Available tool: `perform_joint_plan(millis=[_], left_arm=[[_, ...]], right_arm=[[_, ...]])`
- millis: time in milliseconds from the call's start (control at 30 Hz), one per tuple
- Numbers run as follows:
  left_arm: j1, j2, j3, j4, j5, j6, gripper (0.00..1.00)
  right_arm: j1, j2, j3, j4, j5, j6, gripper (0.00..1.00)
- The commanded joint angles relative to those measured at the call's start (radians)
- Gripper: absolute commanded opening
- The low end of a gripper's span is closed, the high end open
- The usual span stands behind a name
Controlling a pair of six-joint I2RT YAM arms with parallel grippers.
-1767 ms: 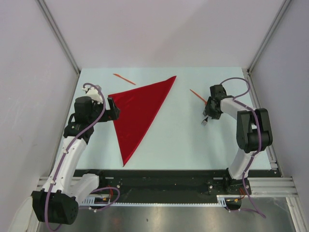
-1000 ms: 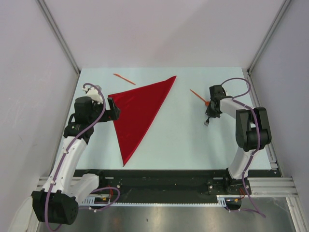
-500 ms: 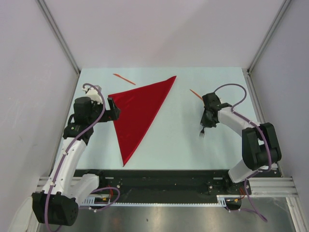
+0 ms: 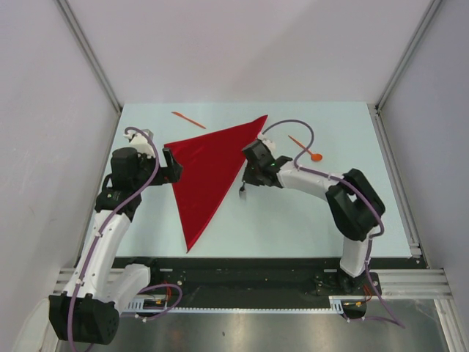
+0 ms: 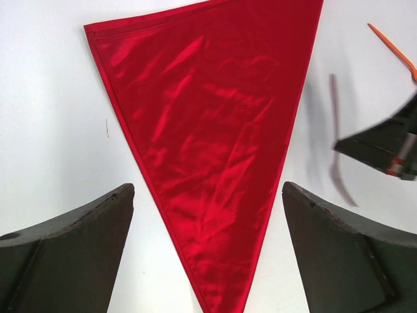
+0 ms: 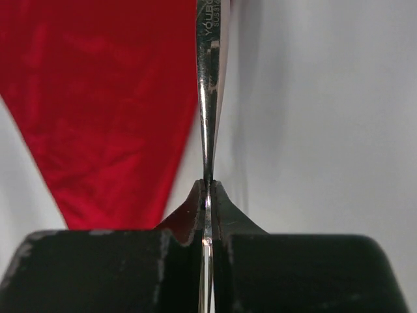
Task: Fold the napkin, place the utensils inside, and roll it up
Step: Place the utensil onto the napkin
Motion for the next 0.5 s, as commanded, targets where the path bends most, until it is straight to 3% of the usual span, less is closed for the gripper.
perform_joint_plan(millis=[0, 467], left_arm=[[0.008, -0.027, -0.005, 0.031, 0.011, -0.006, 1.00], [0.008, -0.032, -0.007, 0.039, 0.039, -0.014, 1.00]], right_arm=[[0.069, 0.115, 0.149, 0.125, 0.060, 0.134, 0.00], [0.147, 0.393, 0.473, 0.110, 0.176, 0.322, 0.00]])
